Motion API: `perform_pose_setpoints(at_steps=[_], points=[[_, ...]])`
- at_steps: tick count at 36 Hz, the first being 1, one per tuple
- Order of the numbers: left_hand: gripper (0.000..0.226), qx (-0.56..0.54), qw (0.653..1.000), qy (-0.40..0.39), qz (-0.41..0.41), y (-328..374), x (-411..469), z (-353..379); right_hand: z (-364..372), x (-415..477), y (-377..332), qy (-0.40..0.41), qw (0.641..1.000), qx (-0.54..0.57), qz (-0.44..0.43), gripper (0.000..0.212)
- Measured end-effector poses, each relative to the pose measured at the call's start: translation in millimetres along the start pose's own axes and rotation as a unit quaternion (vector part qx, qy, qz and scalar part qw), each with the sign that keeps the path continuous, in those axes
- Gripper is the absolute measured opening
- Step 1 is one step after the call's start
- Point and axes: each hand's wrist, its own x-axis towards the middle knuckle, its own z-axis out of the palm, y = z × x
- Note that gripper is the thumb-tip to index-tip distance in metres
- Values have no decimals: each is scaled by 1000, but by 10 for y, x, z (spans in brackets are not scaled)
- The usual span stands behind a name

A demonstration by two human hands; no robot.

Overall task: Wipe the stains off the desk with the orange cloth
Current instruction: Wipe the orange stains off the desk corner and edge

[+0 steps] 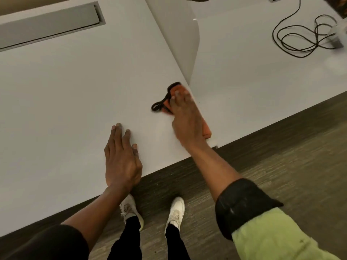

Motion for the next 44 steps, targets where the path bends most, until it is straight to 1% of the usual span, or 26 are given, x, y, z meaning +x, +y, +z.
perform_pose_setpoints(at_steps=[3,6,8,12,16,18,20,24,27,31,35,38,41,44], points=[[55,-2,1000,0,2,13,-1,-18,-46,166,81,29,998,3,49,62],[55,-3,1000,-1,0,22,0,-25,3,44,-43,38,998,3,51,62],[55,-3,1000,-1,-2,20,-4,-26,56,-161,-186,16,1000,16,19,66],[58,-7,1000,0,1,4,-3,-29,174,-843,-486,-67,995,29,-70,76],[56,3,1000,0,6,-9,-6,-7,198,-1384,-474,-130,987,4,-91,85],[54,4,1000,3,5,-11,-7,-6,131,-1345,-313,-118,990,-4,-81,82],[53,4,1000,6,4,-2,-3,-9,47,-1161,-143,-82,996,2,-39,75],[53,0,1000,5,1,11,-4,-12,-72,-613,108,-11,999,9,38,72],[53,-2,1000,8,2,7,-4,-4,-97,-340,190,10,998,0,66,71],[53,-3,1000,14,2,-1,-8,0,-67,-426,93,19,998,-16,64,73],[56,-8,1000,11,3,-10,-7,4,-49,-964,-67,-8,998,-26,55,73],[59,-12,1000,15,-1,-14,-2,19,-76,-1320,-25,-28,998,-39,45,76],[56,-19,1000,20,0,-16,-6,33,-135,-1322,165,-20,998,-15,55,78],[56,-15,1000,23,4,-21,3,47,-169,-1065,332,-12,998,-3,63,76]])
